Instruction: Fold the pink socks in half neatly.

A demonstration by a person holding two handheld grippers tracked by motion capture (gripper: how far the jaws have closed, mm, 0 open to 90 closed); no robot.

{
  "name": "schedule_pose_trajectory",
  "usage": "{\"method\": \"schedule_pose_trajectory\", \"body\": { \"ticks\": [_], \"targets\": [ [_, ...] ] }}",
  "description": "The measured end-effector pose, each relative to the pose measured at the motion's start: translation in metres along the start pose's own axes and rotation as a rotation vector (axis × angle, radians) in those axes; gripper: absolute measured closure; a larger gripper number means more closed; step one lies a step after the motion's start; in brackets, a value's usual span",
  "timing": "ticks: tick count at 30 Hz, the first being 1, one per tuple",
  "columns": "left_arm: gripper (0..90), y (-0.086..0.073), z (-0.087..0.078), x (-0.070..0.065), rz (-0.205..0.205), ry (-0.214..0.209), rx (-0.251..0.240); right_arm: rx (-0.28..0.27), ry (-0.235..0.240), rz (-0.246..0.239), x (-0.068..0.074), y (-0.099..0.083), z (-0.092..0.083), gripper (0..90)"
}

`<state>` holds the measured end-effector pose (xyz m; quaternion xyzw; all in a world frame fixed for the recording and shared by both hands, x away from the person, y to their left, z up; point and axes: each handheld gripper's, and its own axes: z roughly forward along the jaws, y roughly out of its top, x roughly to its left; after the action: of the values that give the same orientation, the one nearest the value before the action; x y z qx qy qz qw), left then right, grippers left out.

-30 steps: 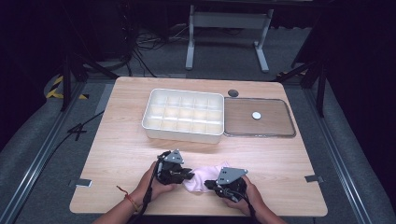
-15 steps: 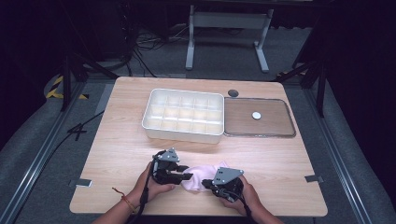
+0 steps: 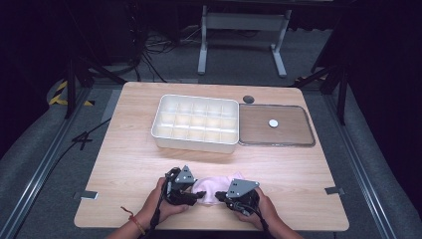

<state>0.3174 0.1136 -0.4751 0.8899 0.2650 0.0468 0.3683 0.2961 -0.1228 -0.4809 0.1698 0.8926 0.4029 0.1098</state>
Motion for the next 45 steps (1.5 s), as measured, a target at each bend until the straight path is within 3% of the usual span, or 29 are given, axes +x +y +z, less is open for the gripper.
{"method": "schedule_pose_trajectory", "body": {
  "ticks": [5, 9, 11, 16, 31, 45],
  "targets": [
    [71.9, -0.002, -0.001, 0.006, -0.049, -0.034, -0.018, -0.002, -0.003, -0.005, 0.0, 0.0, 0.0, 87.6],
    [76.1, -0.002, -0.002, 0.008, -0.067, -0.046, -0.013, 0.0, -0.007, -0.008, 0.001, 0.0, 0.0, 87.6],
    [77.6, -0.003, -0.002, 0.011, -0.095, -0.067, -0.017, 0.0, -0.004, -0.001, 0.0, 0.0, 0.0, 87.6],
    [81.4, -0.002, -0.009, 0.017, -0.138, -0.112, -0.071, -0.002, -0.007, -0.006, 0.0, 0.0, 0.0, 87.6],
    [84.0, 0.006, -0.015, 0.01, -0.101, -0.135, -0.16, -0.004, -0.005, 0.012, 0.0, 0.002, 0.003, 87.6],
    [84.4, 0.002, -0.019, 0.019, -0.115, -0.112, -0.154, -0.003, 0.004, 0.034, -0.002, 0.011, 0.013, 87.4]
  ]
}}
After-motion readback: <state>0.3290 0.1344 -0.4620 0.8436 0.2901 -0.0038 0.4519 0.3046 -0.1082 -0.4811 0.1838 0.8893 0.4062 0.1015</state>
